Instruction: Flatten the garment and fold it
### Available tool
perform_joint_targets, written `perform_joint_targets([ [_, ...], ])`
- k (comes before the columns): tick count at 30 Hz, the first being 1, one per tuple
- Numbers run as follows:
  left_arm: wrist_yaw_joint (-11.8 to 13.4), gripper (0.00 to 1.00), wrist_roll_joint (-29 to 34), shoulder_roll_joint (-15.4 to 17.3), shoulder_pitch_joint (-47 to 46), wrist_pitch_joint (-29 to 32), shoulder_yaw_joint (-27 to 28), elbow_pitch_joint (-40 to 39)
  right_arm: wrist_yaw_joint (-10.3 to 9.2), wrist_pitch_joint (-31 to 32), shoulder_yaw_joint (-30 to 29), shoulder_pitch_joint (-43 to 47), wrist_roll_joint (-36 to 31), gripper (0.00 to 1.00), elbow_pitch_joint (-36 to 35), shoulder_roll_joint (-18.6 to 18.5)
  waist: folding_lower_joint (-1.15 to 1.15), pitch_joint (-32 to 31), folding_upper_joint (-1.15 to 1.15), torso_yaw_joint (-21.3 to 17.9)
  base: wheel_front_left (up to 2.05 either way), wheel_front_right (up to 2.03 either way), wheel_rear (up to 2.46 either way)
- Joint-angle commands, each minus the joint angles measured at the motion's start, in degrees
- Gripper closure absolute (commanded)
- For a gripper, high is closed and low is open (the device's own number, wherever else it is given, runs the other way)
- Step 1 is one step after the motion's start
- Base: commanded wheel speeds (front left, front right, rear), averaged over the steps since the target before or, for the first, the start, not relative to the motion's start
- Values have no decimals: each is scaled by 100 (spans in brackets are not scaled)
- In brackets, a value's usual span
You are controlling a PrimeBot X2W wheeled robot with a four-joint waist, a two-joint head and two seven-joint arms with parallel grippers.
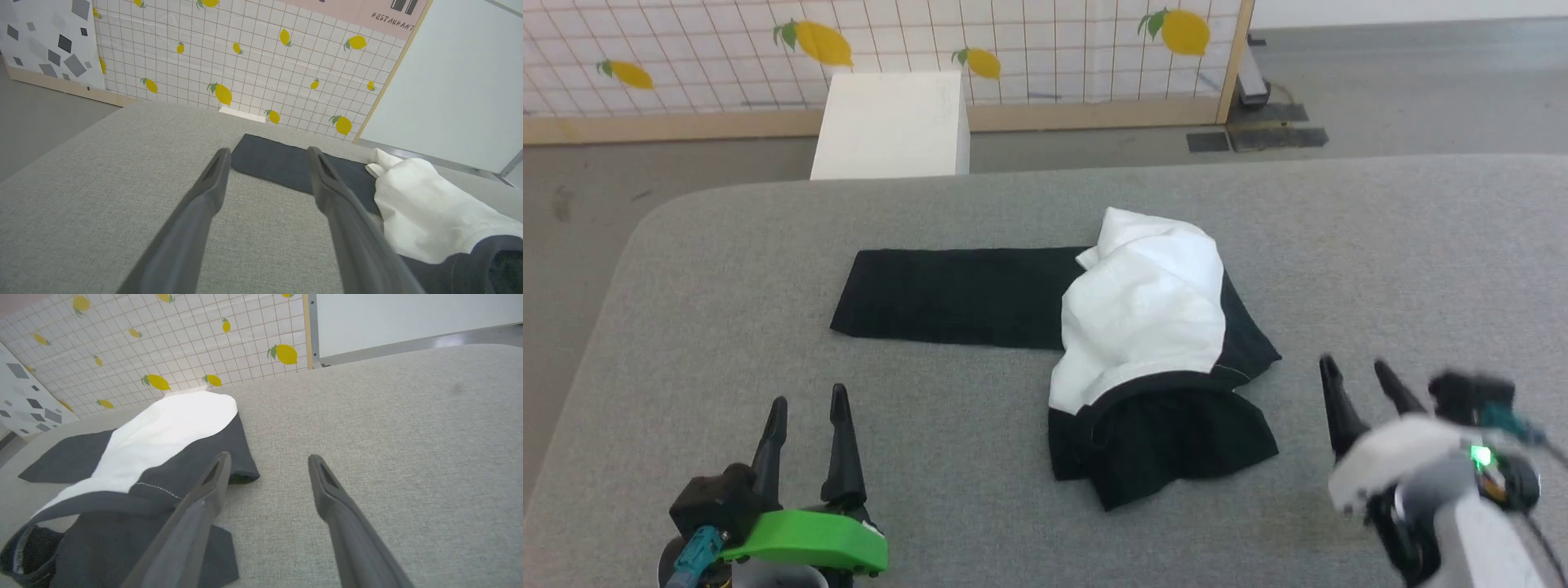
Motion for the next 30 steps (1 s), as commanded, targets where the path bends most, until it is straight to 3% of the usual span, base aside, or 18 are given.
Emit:
perform_joint_targets([
  [1, -67, 0, 101, -47, -49, -20, 45, -22, -9, 363, -47, -375, -209, 0, 60, -3, 0, 187, 0, 72, 0, 0, 0],
  [5, -214, 0, 177, -119, -257, -20, 104, -40, -9, 1556, -39, -1208, -929, 0, 293, -54, 0, 448, 0, 180, 0, 0, 0],
  [11, -360, 0, 253, -174, -632, -20, 67, -67, -9, 2995, 324, -2063, -1326, 0, 909, -369, 0, 881, 0, 460, 0, 0, 0],
  [21, -347, 0, 125, -189, -823, -20, -12, -60, -9, 3538, 916, -2193, -1198, 0, 1579, -514, 0, 1182, 0, 736, 0, 0, 0],
  [22, -342, 0, 117, -189, -819, -20, -17, -54, -9, 3555, 969, -2179, -1153, 31, 1612, -526, 0, 1174, 0, 737, 0, 0, 0],
  [23, -333, 0, 105, -189, -807, -20, -22, -44, -9, 3513, 1031, -2175, -1098, 70, 1614, -556, 0, 1153, 0, 728, 0, 0, 0],
  [24, -329, 0, 95, -189, -790, -20, -27, -31, -9, 3490, 1065, -2172, -1049, 100, 1622, -584, 0, 1125, 0, 712, 0, 0, 0],
  [30, -308, 0, 105, -190, -730, -20, 43, 3, -9, 2942, 847, -2415, -682, 100, 1256, -953, 0, 893, 0, 506, 0, 0, 0],
])
